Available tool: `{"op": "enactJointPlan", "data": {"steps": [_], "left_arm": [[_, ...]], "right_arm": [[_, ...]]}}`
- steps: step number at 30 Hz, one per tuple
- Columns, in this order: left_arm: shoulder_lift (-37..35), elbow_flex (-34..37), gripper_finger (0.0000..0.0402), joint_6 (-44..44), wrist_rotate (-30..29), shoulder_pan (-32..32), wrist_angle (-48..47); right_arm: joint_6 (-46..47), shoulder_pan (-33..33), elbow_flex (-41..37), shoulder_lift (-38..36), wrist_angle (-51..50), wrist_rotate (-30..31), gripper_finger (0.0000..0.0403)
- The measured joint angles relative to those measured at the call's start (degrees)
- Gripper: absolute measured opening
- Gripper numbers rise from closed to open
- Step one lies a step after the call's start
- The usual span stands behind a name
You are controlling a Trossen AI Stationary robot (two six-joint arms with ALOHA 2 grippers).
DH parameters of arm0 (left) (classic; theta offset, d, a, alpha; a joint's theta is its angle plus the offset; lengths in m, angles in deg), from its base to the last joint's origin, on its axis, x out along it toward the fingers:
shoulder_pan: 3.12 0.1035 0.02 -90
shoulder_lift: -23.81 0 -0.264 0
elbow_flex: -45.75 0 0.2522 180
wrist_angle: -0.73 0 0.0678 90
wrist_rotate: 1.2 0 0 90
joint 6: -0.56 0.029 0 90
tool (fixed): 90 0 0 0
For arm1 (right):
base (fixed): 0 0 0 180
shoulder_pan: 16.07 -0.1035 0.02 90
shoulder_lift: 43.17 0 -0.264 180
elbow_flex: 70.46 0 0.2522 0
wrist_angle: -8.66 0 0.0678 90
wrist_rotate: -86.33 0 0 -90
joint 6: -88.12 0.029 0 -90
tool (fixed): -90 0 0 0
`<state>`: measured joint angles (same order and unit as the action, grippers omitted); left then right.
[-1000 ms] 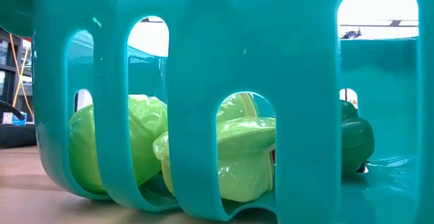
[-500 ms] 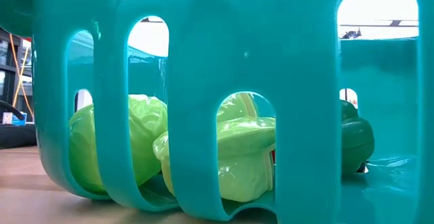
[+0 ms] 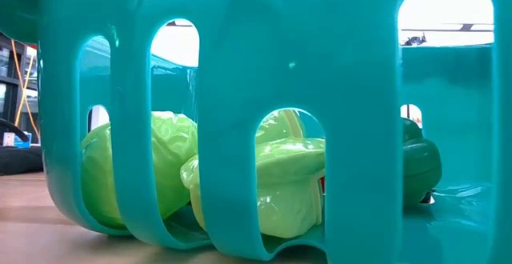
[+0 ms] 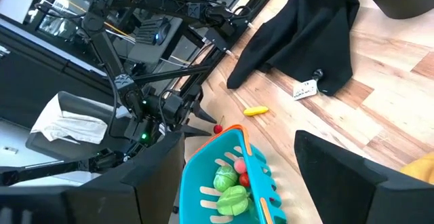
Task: Pick and placing Produce into tupperware
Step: Put the red cherry into the blue bin
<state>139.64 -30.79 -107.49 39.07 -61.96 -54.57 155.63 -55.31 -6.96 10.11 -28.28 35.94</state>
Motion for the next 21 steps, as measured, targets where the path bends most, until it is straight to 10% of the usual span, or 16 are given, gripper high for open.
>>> {"op": "enactJointPlan", "data": {"steps": [21], "left_arm": [[0.01, 0.00, 0.0157, 4.70, 1.44, 3.37, 2.71]], "right_arm": [[0.02, 0.00, 0.00, 0.00, -0.20, 0.22, 0.0270]]}}
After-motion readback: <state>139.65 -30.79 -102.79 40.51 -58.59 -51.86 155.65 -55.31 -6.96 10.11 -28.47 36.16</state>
